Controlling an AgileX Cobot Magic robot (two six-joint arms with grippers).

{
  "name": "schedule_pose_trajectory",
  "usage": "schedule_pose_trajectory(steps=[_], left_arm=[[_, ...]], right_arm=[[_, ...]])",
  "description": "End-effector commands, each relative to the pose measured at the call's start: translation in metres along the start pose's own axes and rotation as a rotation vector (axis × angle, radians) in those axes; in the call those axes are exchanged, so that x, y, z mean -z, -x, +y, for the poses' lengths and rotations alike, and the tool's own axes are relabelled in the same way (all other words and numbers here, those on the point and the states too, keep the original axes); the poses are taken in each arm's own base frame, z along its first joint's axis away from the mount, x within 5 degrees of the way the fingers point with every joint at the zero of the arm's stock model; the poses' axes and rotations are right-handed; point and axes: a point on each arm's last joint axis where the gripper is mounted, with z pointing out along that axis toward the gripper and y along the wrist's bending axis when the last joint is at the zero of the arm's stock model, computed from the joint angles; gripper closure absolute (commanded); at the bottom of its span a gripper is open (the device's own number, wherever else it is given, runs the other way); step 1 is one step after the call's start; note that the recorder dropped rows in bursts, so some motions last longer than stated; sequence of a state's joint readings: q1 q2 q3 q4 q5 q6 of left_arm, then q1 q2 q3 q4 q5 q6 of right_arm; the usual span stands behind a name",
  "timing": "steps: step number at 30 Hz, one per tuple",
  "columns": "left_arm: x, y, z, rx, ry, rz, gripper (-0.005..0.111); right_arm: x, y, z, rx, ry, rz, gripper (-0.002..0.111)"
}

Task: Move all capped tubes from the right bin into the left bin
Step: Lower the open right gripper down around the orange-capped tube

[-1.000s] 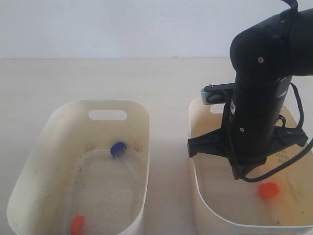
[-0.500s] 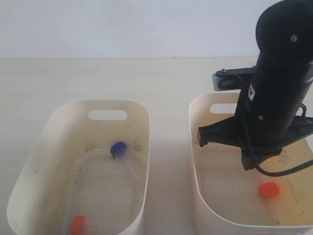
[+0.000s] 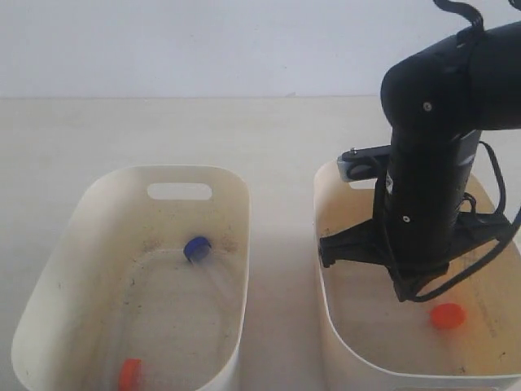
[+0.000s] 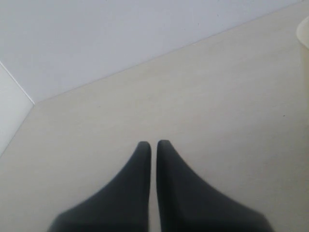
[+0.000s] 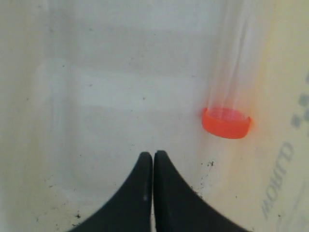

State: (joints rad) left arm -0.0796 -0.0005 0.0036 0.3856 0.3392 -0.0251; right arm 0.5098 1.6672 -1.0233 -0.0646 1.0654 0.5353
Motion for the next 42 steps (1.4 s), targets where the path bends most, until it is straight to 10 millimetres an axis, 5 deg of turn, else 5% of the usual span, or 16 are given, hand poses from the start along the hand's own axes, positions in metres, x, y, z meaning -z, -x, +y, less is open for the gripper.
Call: schedule_pose_trajectory(steps=[1, 7, 16, 21, 28, 42], left_arm=[[0.0, 0.001, 0.0, 0.011, -0.005, -0.008, 0.102], [0.0, 0.001, 0.0, 0.011, -0.005, -0.008, 0.102], [0.0, 0.001, 0.0, 0.011, -0.005, -0.008, 0.102], [0.0, 0.001, 0.0, 0.011, -0.005, -0.008, 0.102], [0.0, 0.001, 0.0, 0.011, -0.005, -0.008, 0.102], [0.0, 0.001, 0.0, 0.011, -0.005, -0.008, 0.102]], right_arm=[[-0.006, 0.0, -0.002, 0.013, -0.006, -0.02, 0.109], [-0.028, -0.016, -0.008, 0.0, -0.018, 0.032, 0.109], [-0.036, -0.021, -0.022, 0.046, -0.199, 0.118, 0.108], [-0.036, -0.02, -0.022, 0.046, -0.195, 0.111, 0.084], [-0.036, -0.017, -0.021, 0.012, -0.187, 0.078, 0.006], [-0.059, -0.005, -0.017, 0.052, -0.215, 0.04, 0.003]])
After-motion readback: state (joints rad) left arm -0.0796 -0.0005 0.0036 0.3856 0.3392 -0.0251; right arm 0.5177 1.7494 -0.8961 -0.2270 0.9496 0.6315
